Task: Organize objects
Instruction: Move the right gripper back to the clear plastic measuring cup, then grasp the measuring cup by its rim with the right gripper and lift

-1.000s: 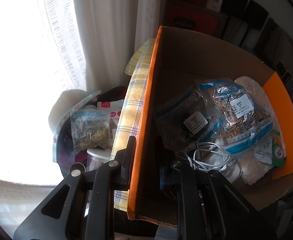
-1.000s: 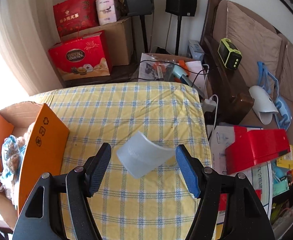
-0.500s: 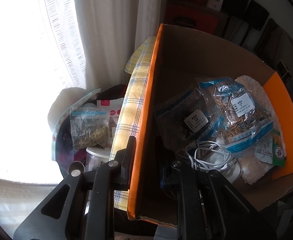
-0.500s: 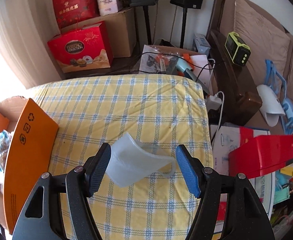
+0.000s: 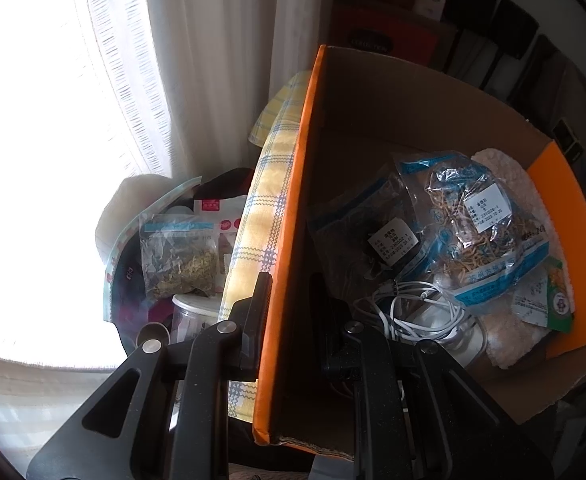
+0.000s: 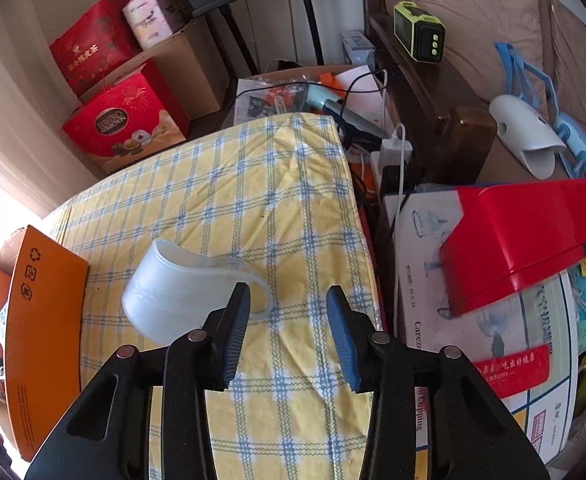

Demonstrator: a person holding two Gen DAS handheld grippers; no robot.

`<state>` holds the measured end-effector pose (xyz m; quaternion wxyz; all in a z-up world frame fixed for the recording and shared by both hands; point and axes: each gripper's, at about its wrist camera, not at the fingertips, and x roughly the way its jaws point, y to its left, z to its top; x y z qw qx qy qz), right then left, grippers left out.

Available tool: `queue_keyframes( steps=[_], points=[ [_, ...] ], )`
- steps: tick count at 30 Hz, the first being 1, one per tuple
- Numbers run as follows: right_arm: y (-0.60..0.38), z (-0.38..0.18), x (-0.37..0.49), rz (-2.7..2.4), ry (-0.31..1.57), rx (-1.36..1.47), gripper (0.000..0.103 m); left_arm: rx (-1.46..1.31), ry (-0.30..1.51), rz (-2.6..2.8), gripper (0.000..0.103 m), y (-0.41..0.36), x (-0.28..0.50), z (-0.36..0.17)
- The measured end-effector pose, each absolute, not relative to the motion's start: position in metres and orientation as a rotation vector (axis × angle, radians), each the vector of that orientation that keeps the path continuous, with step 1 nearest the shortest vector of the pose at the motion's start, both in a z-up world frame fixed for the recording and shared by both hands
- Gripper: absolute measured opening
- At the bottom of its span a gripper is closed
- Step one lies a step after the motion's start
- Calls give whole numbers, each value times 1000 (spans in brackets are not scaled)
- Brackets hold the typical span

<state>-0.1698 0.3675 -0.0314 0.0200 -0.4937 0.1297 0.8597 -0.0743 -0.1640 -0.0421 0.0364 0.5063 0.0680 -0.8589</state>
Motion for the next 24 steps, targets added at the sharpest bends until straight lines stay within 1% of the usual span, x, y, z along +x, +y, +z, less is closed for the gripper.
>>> queue_keyframes(
  steps=[5,11,13,15,16,18,20,24],
  points=[
    [365,-45,-175,2657,423,-1546,38,1556,203,-2630,16,-163,-75,-43],
    [352,-55,-185,2653,286,-1524,36,1558,204,-2627,16,-164,-77,-42],
    [349,-56,-187,2667,262,-1502,32,1558,202,-2627,16,-164,-77,-41],
    [344,-58,-190,2673,246,-1505,23,1558,205,-2625,16,-164,-78,-40],
    [340,-58,-190,2674,215,-1500,20,1558,203,-2626,16,-165,-78,-40],
    [333,-59,-192,2682,155,-1495,9,1558,204,-2627,16,-166,-78,-39],
    [330,-59,-193,2704,189,-1510,7,1557,205,-2628,16,-167,-78,-38],
    [329,-56,-193,2761,375,-1527,6,1558,208,-2628,16,-167,-81,-37]
  ],
)
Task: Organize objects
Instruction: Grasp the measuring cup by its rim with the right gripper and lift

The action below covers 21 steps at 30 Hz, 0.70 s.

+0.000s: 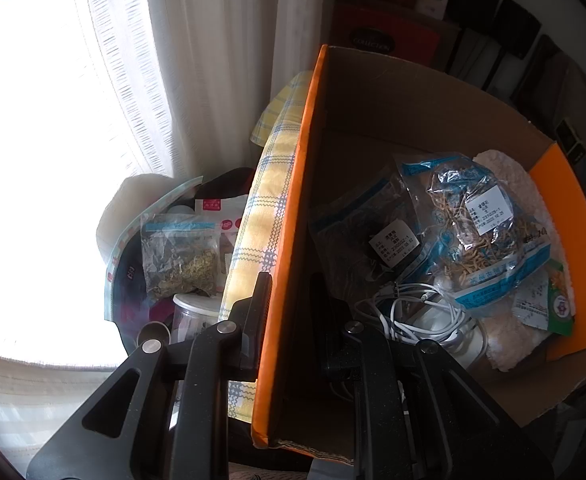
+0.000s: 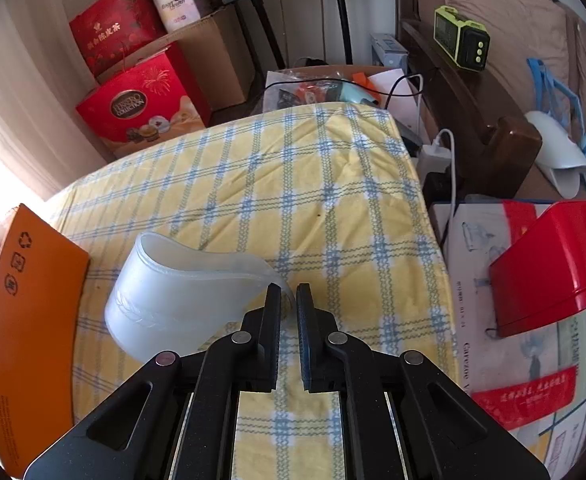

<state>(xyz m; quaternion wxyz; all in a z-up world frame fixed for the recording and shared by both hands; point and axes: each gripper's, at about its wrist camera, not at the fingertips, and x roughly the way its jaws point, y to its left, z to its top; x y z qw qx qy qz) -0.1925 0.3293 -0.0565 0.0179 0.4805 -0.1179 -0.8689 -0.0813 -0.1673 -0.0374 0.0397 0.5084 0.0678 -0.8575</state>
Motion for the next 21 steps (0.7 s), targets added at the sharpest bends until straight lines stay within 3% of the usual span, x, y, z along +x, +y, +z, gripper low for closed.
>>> queue_keyframes(
  steps=[21],
  points=[
    [273,35,-161,-2726,-283,1196,6,1552,216,-2633,17,-161,-80,-33]
  ],
)
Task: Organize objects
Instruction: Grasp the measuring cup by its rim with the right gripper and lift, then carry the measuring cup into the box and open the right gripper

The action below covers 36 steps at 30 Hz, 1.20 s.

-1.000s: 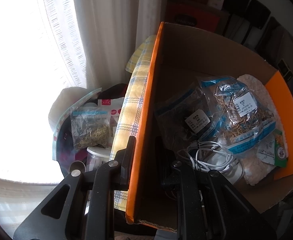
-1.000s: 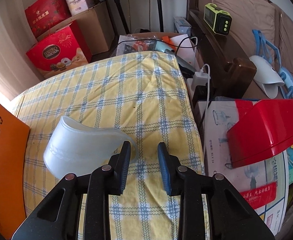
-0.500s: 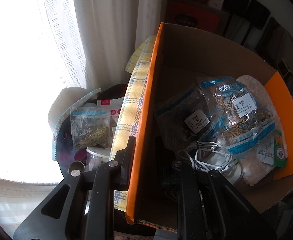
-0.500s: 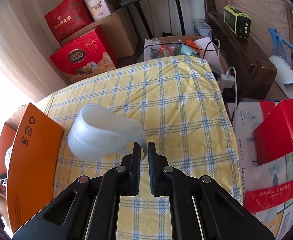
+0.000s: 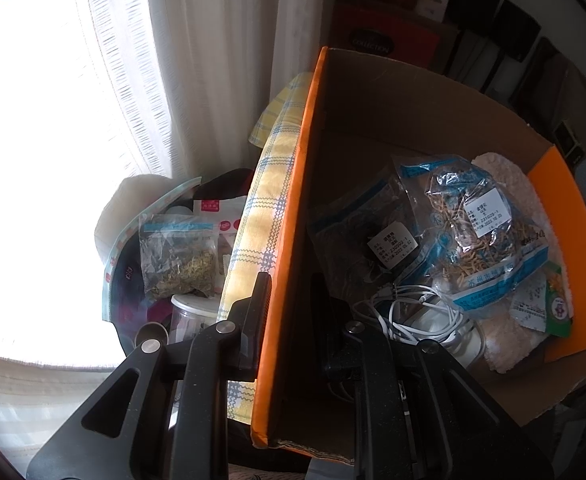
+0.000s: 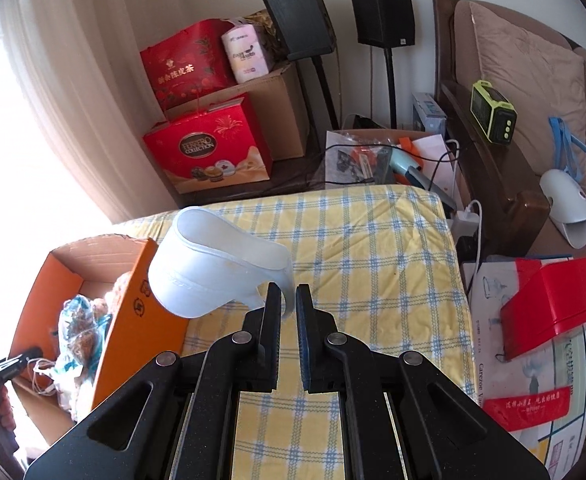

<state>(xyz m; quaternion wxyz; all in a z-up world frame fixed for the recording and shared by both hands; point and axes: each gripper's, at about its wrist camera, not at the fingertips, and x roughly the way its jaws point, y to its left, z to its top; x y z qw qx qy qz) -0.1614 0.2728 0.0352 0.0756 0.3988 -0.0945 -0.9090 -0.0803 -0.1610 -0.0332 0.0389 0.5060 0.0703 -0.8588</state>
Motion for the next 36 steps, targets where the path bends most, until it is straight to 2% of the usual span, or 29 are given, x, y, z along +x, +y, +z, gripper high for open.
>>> queue_keyframes(
  steps=[10,25,36],
  points=[
    [185,61,-170,-2607,-172,1130,6,1552,214,-2636,17,-159,-79,-37],
    [61,34,-170,-2391,-47,1188,6,1552,214,-2642,17,-156,-82,-34],
    [20,14,-162,-2320,-17,1251,8,1551,218,-2640,17,-155,-82,-35]
  ],
)
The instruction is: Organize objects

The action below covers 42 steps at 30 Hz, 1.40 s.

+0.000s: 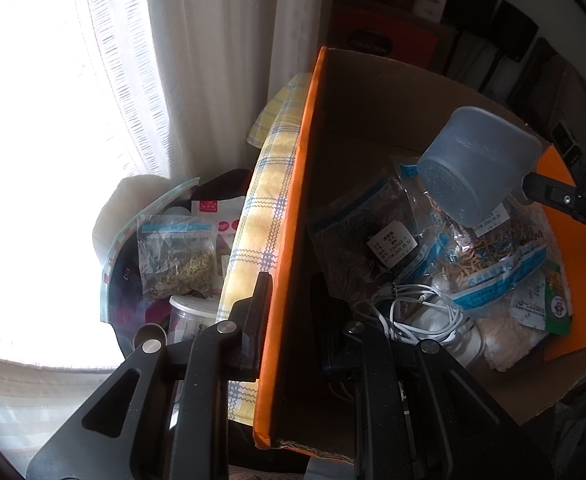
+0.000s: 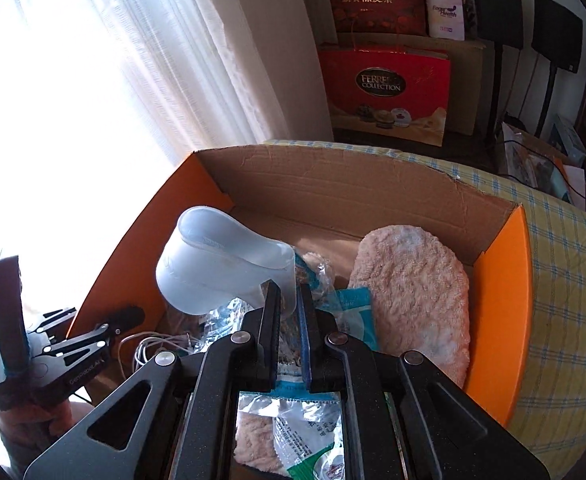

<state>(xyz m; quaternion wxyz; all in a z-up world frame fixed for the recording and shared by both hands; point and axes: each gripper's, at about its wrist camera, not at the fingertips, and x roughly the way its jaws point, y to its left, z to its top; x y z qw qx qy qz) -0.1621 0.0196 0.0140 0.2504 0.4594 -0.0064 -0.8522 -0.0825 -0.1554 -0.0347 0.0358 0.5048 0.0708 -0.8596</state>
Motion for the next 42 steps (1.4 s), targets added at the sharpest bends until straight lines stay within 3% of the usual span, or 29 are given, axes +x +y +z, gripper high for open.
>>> queue_keyframes(
  steps=[10,14,18,25,31,34,36,38,42],
  points=[
    [8,19,-155,-2305,-15,1229,18,1556,225,-2645,17,-160,-80,-35],
    [19,28,-152,-2337,-24,1213,27,1542,237,-2650,17,-158,-79,-32],
    [30,38,-147,-2381,-3,1183,38,1529,254,-2651,27,-158,-77,-29],
    [43,49,-133,-2430,49,1152,44,1489,278,-2663,45,-165,-66,-24],
    [54,56,-115,-2501,113,1111,61,1384,216,-2691,66,-167,-55,-13],
    [61,59,-104,-2524,137,1098,70,1337,186,-2715,68,-161,-49,-2],
    [65,60,-98,-2537,144,1096,81,1312,179,-2738,77,-156,-45,3],
    [70,62,-90,-2560,155,1080,81,1286,184,-2764,87,-149,-42,9],
    [86,66,-78,-2599,113,1067,87,1264,176,-2810,94,-134,-37,17]
  ],
)
